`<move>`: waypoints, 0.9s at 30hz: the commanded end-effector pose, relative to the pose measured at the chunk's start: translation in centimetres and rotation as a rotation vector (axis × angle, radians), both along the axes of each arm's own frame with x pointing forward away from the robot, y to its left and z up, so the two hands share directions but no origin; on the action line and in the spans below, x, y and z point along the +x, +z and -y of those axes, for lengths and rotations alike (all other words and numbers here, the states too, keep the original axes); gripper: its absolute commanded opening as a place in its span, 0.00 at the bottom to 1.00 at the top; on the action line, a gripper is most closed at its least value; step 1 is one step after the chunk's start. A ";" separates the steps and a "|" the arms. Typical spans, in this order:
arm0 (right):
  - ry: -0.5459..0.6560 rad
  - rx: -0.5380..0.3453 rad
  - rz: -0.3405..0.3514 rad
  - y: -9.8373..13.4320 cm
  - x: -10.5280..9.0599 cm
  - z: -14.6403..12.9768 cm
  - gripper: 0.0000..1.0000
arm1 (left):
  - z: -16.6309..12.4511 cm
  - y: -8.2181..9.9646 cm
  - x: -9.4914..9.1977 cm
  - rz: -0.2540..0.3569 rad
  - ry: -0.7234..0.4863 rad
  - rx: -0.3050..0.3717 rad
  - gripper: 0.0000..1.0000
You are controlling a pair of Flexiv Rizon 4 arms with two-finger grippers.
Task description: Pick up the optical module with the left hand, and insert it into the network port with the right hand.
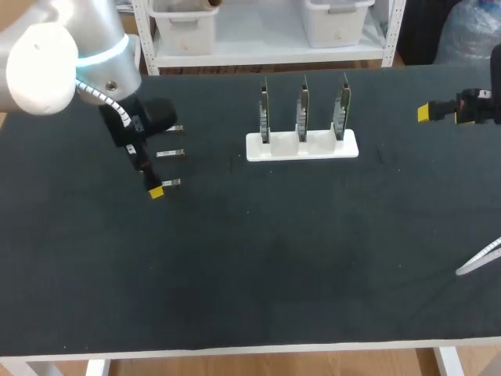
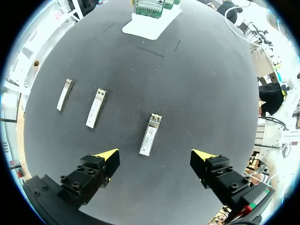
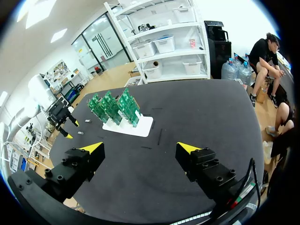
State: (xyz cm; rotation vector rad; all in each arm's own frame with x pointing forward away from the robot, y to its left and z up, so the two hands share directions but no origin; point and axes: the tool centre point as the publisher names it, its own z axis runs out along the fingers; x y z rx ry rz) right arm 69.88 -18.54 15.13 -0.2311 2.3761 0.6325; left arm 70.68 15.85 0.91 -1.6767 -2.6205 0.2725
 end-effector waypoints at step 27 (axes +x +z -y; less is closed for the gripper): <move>-0.001 0.000 0.000 0.0 0.0 -0.1 1.00 | 1.2 -0.4 1.7 0.014 -0.089 0.033 1.00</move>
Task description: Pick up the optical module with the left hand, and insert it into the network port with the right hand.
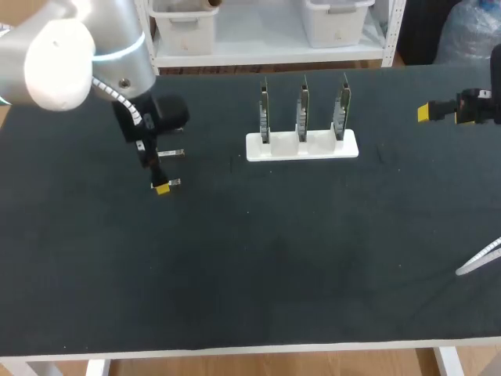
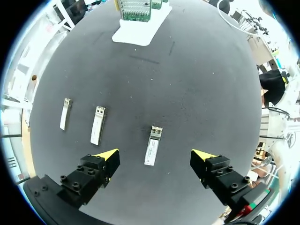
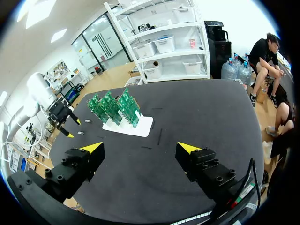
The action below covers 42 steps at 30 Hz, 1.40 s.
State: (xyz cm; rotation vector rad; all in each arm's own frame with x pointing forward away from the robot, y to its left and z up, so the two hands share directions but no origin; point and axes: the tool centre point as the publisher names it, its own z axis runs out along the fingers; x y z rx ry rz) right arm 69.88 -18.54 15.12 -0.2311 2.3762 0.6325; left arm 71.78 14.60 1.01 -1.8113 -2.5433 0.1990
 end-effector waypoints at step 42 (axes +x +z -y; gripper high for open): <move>-0.001 0.000 0.000 0.0 0.0 -0.1 1.00 | -1.5 -1.6 -0.1 -0.020 0.016 0.038 1.00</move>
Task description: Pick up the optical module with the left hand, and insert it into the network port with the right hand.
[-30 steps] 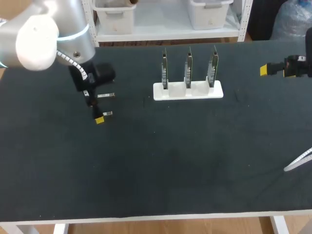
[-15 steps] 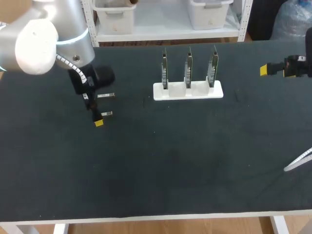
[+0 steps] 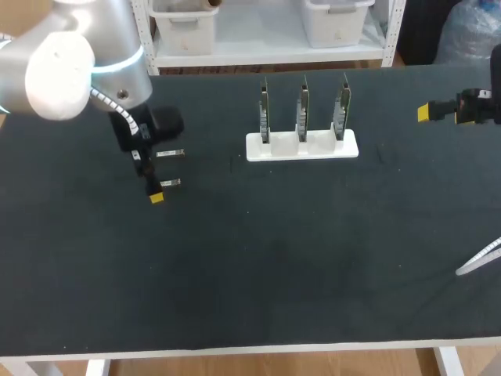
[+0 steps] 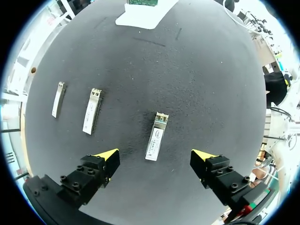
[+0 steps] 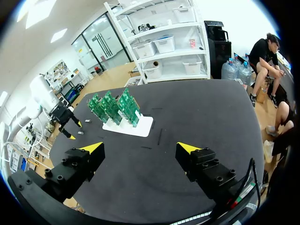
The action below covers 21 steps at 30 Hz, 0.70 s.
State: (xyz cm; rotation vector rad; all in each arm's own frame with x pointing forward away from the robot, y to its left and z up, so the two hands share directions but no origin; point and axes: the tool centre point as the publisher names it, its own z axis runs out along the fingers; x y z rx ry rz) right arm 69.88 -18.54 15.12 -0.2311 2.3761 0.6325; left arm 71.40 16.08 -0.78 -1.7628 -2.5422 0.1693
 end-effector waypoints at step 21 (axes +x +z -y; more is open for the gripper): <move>-0.001 0.000 0.000 0.0 0.0 -0.1 1.00 | 0.3 -0.7 0.5 -0.019 -0.017 0.002 1.00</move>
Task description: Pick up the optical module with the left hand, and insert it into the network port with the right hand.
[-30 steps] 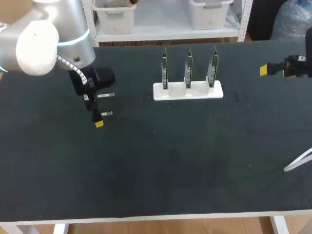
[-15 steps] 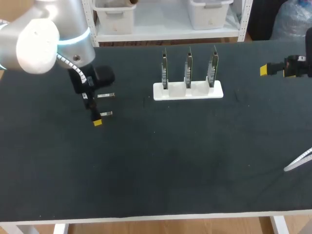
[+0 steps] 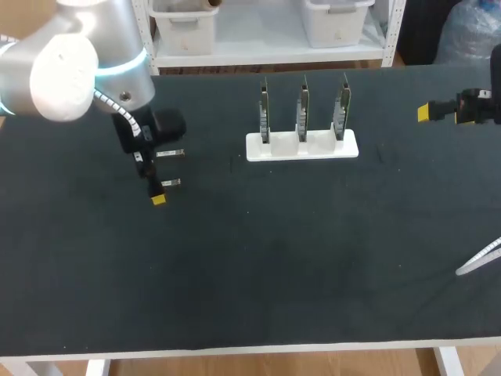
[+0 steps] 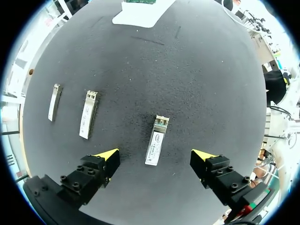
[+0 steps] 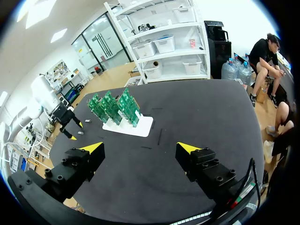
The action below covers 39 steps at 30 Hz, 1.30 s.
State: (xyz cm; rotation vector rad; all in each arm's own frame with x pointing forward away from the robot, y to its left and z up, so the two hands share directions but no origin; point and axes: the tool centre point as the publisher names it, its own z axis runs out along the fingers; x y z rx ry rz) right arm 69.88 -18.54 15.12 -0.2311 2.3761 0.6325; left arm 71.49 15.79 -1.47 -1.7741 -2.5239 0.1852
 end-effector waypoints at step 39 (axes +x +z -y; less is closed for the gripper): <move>-0.001 0.000 0.000 0.0 0.0 -0.1 1.00 | 0.6 -0.1 0.0 -0.026 -0.073 -0.025 0.00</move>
